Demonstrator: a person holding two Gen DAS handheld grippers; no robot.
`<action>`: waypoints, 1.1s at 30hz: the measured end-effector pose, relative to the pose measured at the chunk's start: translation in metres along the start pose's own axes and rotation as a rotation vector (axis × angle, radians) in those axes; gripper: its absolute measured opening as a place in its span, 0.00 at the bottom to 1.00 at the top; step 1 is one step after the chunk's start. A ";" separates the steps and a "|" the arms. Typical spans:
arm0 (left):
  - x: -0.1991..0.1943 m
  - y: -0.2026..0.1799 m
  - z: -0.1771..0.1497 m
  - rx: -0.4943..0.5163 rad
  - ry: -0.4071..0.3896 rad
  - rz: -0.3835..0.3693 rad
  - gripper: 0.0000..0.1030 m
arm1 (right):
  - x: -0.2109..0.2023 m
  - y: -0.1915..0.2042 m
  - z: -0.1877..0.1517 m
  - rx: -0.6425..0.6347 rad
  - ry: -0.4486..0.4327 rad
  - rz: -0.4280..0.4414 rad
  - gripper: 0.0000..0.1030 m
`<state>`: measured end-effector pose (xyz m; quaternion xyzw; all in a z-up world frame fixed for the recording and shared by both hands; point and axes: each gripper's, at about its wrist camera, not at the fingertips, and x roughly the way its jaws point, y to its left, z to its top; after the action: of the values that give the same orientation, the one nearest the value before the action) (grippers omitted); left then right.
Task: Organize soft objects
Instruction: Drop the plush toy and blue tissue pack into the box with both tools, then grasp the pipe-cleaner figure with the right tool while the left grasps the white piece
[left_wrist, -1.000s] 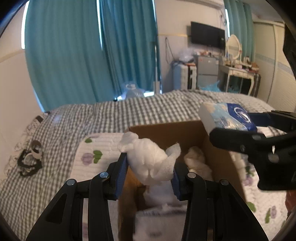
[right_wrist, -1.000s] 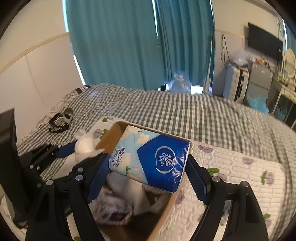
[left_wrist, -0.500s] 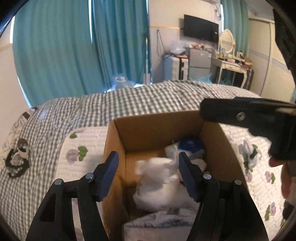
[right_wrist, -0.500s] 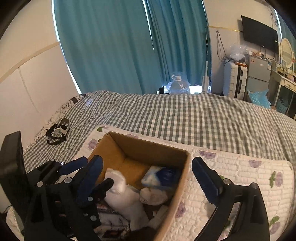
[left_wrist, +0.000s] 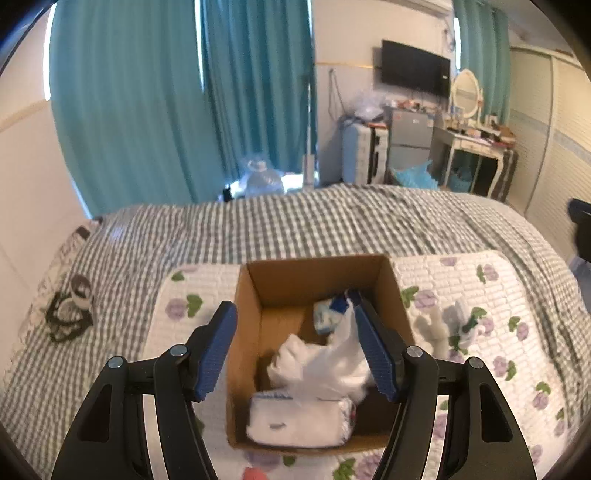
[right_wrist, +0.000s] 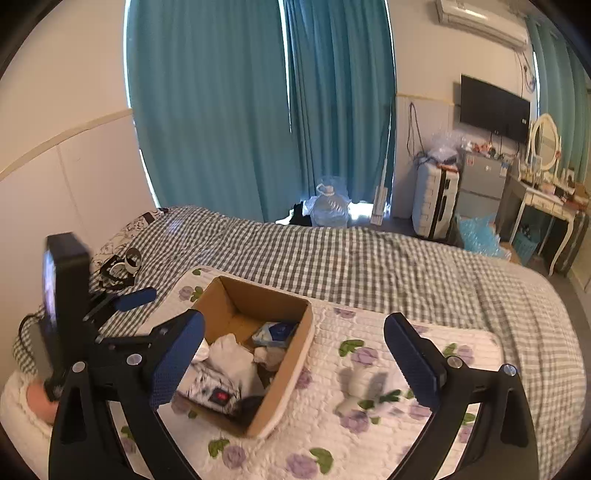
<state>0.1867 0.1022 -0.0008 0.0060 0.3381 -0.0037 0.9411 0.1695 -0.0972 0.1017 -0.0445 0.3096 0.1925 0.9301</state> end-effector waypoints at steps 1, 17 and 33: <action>-0.002 0.000 -0.001 -0.013 0.003 -0.016 0.65 | -0.006 -0.002 -0.001 -0.007 -0.003 -0.006 0.95; 0.024 -0.004 0.003 -0.054 0.039 -0.157 0.65 | 0.088 0.010 -0.062 -0.029 0.077 0.080 0.96; 0.027 0.020 0.008 -0.094 0.044 -0.254 0.65 | 0.165 -0.011 -0.068 0.158 0.123 0.068 0.95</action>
<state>0.2129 0.1223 -0.0117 -0.0809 0.3564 -0.1066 0.9247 0.2569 -0.0665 -0.0509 0.0275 0.3817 0.1957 0.9029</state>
